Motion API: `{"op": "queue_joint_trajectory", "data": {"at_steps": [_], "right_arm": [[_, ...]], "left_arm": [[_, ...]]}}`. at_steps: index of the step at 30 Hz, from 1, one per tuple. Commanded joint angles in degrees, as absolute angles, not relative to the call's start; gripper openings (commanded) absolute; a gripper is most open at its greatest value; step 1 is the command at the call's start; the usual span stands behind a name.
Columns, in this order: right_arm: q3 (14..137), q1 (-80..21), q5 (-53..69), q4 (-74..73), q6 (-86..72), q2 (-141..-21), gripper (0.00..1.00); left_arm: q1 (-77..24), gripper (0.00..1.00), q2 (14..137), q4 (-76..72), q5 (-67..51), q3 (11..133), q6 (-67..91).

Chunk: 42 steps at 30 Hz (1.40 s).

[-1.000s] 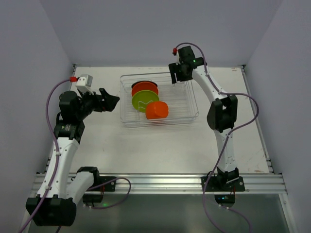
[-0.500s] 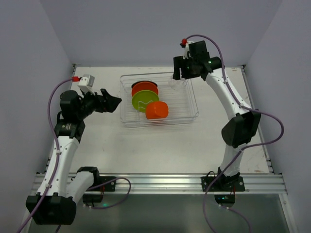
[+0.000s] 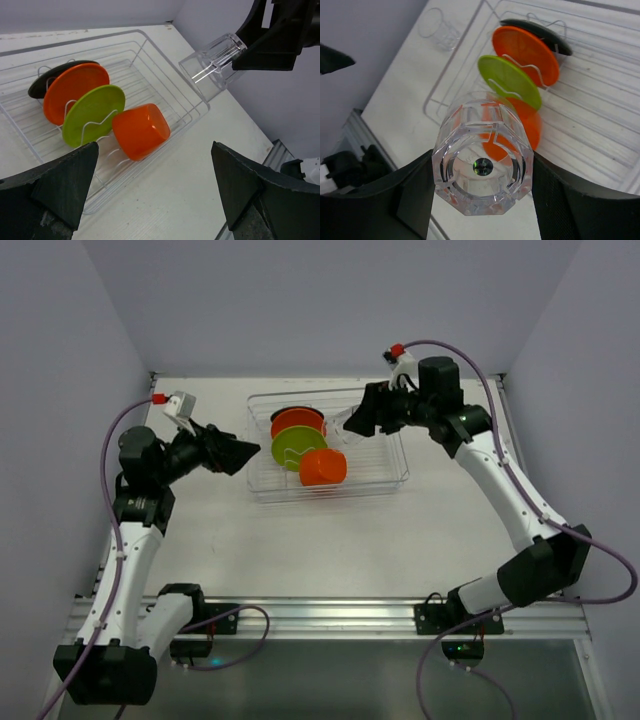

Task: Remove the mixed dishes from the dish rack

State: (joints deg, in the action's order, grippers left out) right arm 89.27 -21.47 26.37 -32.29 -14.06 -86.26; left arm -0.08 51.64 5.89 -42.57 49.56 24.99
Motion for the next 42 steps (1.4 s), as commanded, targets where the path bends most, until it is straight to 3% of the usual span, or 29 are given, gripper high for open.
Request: {"op": "queue_joint_trajectory", "data": {"at_steps": [1,13,18,34,42], "right_arm": [[81.95,-21.88,39.63,-18.74,-19.93,-79.03,0.00],[66.46,-22.41,48.42,7.80,-33.30,-68.20,0.00],[63.63,-23.81,51.59,19.15,-40.16,-69.43,0.00],[67.85,-30.93,50.71,27.86,-44.91,-75.76,0.00],[68.38,-32.69,50.71,31.03,-46.32,-78.22,0.00]], "left_arm": [[0.00,1.00,51.68,-2.95,-51.66,47.82,30.93],[0.00,0.97,50.10,-31.10,-60.21,40.70,57.73],[-1.67,0.97,47.90,-33.83,-57.31,40.52,62.75],[-7.47,0.94,49.22,-35.95,-55.02,40.96,65.74],[-10.10,0.79,50.01,-38.40,-54.40,40.25,67.41]]}}
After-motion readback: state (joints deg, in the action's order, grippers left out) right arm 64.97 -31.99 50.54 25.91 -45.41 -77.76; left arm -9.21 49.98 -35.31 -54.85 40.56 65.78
